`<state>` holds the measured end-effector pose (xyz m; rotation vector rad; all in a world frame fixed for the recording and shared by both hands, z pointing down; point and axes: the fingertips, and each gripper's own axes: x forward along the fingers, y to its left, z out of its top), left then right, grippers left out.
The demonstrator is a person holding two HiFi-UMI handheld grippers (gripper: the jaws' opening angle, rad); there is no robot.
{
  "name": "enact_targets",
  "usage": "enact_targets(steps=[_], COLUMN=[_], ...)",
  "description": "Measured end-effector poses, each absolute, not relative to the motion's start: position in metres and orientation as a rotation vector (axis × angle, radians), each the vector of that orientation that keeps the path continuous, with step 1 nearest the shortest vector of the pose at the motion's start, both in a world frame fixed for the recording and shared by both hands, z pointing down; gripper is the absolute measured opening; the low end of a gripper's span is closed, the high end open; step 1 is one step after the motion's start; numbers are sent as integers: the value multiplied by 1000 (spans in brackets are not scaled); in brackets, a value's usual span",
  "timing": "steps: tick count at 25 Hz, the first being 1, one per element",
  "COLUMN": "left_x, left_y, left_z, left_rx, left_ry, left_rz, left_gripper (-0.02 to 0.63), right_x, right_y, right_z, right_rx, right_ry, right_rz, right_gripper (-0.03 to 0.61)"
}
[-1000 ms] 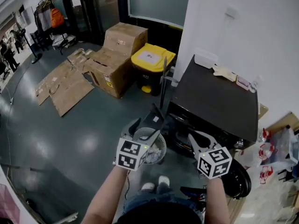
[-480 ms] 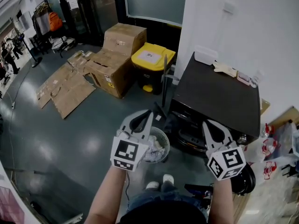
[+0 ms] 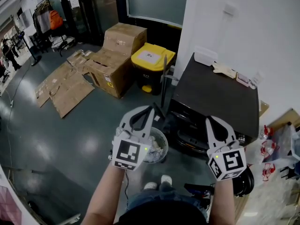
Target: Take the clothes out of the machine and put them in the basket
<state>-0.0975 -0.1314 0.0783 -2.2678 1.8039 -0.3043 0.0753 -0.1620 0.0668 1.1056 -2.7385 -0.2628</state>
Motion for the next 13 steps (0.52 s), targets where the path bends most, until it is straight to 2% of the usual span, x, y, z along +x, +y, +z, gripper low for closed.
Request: enact_targets(steps=[13], left_x=[-105], left_y=[-135], left_z=[54], left_rx=[-2214], left_ry=[1817], left_rz=[-267], left_gripper=[3], right_x=[70], right_y=[-160], right_z=[57], right_rx=[1084], right_ry=[-2730], right_rz=[-318], right_gripper=[0])
